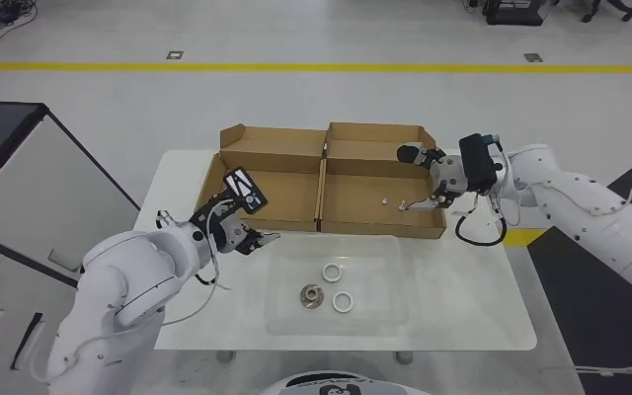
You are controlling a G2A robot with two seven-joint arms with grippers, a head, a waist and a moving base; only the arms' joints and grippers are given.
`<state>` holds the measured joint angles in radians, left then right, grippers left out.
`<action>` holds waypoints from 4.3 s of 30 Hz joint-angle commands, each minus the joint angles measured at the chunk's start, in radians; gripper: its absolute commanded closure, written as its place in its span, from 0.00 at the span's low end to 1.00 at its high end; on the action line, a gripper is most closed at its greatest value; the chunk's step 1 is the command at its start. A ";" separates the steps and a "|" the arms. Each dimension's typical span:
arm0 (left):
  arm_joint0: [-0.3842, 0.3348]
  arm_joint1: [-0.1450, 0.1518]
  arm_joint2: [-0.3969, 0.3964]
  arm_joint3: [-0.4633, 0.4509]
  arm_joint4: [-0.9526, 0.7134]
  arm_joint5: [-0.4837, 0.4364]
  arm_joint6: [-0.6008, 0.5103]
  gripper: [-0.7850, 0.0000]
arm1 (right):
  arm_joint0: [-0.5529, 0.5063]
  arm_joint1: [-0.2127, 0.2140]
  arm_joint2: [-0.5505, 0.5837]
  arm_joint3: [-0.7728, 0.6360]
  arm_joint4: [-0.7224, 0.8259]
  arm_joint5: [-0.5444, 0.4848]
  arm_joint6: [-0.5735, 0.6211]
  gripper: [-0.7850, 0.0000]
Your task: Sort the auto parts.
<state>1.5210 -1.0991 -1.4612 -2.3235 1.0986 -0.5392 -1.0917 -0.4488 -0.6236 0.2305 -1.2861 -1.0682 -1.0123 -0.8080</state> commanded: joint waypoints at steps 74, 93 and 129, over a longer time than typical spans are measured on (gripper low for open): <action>-1.092 0.037 1.122 0.317 -0.583 0.552 -0.444 0.00 | 0.000 0.000 0.000 0.000 0.000 0.000 0.000 0.00; -1.100 -0.021 1.181 0.403 -0.635 0.437 -0.443 0.00 | 0.000 0.000 0.000 0.000 0.000 0.000 0.000 0.00; -1.016 -0.310 1.291 0.781 -0.589 0.225 -0.415 0.33 | 0.000 0.000 0.000 0.000 0.000 0.000 0.000 0.00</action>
<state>0.4995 -1.4086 -0.1700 -1.5431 0.5019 -0.3114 -1.5091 -0.4488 -0.6236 0.2305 -1.2861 -1.0682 -1.0123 -0.8080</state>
